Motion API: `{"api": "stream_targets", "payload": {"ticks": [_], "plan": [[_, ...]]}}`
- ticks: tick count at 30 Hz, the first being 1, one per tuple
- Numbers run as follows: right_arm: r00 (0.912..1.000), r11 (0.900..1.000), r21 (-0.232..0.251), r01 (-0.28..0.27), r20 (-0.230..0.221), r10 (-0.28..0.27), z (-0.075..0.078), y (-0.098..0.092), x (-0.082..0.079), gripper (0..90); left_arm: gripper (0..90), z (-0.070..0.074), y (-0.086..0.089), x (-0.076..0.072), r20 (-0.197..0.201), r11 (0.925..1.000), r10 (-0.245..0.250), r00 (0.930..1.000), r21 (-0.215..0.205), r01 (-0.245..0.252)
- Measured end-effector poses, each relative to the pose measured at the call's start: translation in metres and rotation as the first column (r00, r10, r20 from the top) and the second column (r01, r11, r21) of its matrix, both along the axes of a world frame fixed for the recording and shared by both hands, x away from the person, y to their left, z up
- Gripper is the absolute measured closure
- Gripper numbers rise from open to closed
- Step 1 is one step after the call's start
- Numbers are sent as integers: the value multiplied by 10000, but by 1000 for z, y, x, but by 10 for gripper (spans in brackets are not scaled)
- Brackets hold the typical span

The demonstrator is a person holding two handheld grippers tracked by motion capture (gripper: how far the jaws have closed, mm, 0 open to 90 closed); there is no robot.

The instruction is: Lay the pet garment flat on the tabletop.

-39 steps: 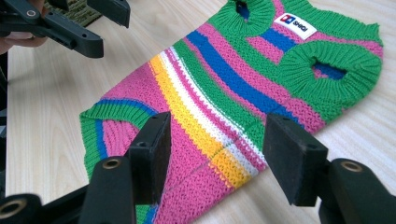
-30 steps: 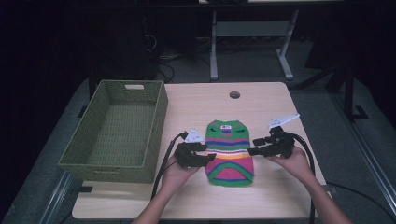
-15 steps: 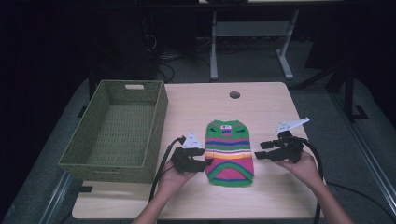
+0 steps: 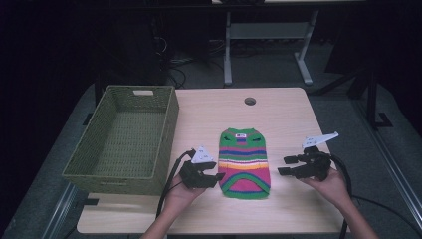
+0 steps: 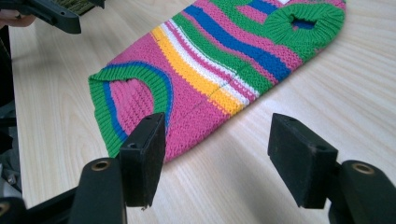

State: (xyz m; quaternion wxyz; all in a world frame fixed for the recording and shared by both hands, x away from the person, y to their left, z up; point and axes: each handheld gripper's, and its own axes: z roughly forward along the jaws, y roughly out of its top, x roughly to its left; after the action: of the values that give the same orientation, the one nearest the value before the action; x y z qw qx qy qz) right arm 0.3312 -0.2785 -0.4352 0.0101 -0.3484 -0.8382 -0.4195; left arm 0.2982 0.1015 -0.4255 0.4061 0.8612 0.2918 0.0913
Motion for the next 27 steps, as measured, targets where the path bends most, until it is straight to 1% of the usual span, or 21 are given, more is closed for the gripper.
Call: {"api": "stream_targets", "payload": {"ticks": [1, 2, 3, 4, 5, 6, 7, 8, 10, 13, 16, 17, 19, 22, 23, 26, 27], "plan": [[10000, 10000, -20, -4, 46, 4, 0, -1, -1, 363, 487, 0, 0, -1, -5, 10000, 30, 10000, -52, -30], [10000, 10000, -59, 35, 51, -35, -1, -3, -3, 360, 487, 0, 1, -1, -23, 10000, -31, 10000, 29, 31], [9999, 9999, -101, 105, -4, -105, -1, -4, -4, 357, 487, -1, 2, -2, -39, 10000, -13, 10000, -57, 13], [9999, 9998, -118, 159, 46, -158, -2, -5, -5, 350, 486, -1, 2, -3, -77, 10000, -54, 10000, -43, 53], [9997, 9995, -196, 236, 42, -235, -3, -7, -6, 346, 484, -1, 3, -4, -65, 10000, -90, 9999, -2, 90], [9996, 9994, -201, 274, 59, -273, -3, -8, -7, 338, 483, -1, 3, -5, -45, 9999, -76, 10000, -69, 75], [9996, 9995, -192, 260, 86, -258, -3, -9, -8, 336, 482, -1, 4, -6, -45, 9999, -144, 9999, -18, 144], [9994, 9994, -82, 324, 77, -323, -2, -10, -10, 336, 481, -1, 5, -7, -34, 9998, -183, 9998, 15, 183], [9991, 9994, -14, 339, 255, -338, -1, -11, -13, 336, 479, -1, 6, -10, 10, 9998, -182, 9998, 4, 182], [9990, 9995, 0, 331, 293, -331, -2, -14, -16, 330, 475, 0, 8, -13, 11, 9998, -175, 9998, 62, 175], [9988, 9991, 83, 421, 264, -423, -5, -18, -21, 327, 469, -1, 11, -17, 10, 9998, -168, 9999, 70, 168], [9988, 9989, 57, 469, 166, -470, -7, -20, -22, 320, 466, -1, 12, -17, 57, 9998, -178, 9998, 96, 178], [9985, 9985, 164, 521, 166, -523, -9, -23, -26, 320, 463, -2, 14, -19, 74, 9997, -159, 9998, 178, 158], [9979, 9981, 185, 583, 258, -587, -11, -26, -28, 320, 462, -3, 16, -21, 74, 9998, -99, 9999, 162, 98], [9979, 9978, 217, 624, 146, -627, -12, -28, -30, 311, 459, -3, 17, -21, 53, 9997, -102, 9999, 202, 101], [9973, 9971, 328, 681, 256, -689, -12, -31, -35, 311, 457, -2, 20, -23, 85, 9998, -36, 10000, 188, 34], [9970, 9968, 308, 732, 216, -739, -12, -31, -36, 311, 455, -2, 21, -23, 92, 9998, -42, 9999, 196, 40]]}}
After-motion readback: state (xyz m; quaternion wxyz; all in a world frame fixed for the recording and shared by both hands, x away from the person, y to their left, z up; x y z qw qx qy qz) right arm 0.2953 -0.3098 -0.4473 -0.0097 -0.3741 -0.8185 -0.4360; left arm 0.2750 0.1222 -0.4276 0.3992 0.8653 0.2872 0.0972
